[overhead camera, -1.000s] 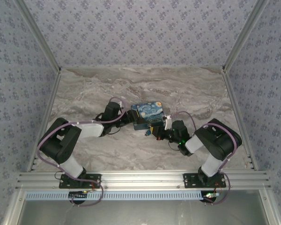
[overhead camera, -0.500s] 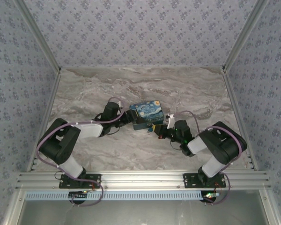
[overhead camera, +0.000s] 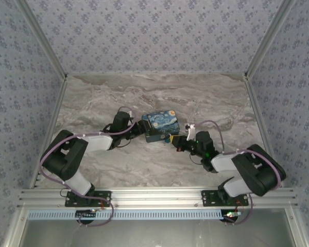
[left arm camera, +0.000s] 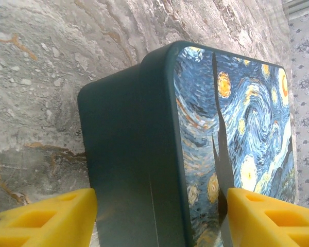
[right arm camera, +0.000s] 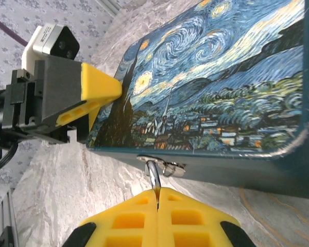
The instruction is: Unlock a padlock with a key
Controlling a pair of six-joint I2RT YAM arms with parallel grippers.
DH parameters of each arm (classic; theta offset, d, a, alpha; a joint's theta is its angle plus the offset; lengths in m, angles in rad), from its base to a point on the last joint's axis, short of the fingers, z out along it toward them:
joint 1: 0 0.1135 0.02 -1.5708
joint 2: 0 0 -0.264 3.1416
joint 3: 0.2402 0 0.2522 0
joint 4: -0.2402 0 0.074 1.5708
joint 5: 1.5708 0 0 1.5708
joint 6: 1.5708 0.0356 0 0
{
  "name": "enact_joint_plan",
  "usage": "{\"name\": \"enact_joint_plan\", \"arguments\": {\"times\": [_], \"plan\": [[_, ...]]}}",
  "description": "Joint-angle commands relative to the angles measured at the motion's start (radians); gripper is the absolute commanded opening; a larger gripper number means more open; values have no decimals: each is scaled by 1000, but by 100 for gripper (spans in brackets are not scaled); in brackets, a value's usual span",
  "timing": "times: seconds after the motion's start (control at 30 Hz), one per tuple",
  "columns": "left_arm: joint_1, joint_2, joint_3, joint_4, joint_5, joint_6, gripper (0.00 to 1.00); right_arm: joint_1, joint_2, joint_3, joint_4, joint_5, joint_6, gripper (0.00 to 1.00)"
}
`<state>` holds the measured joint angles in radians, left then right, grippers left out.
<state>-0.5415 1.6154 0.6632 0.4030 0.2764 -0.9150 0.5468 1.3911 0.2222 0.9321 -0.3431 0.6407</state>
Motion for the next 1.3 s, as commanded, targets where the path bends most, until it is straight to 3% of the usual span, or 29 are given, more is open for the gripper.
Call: {"name": "enact_joint_plan", "arguments": {"times": [0.0,0.33,0.53,0.8,1.27], "plan": [[31,0,-22,-113,-43,31,66,-9,-109,-1,-179,3,-50,5],[99,1,-3,-132,-25,67,66,-57,-541,41,-756,-47,-88,5],[119,-47,18,-152,-18,102,69,-106,-660,66,-977,-120,-88,5],[131,-173,21,-209,-36,136,72,-154,-665,70,-1127,-183,-93,5],[149,-403,22,-348,-67,175,75,-188,-457,70,-1024,-215,-111,5]]}}
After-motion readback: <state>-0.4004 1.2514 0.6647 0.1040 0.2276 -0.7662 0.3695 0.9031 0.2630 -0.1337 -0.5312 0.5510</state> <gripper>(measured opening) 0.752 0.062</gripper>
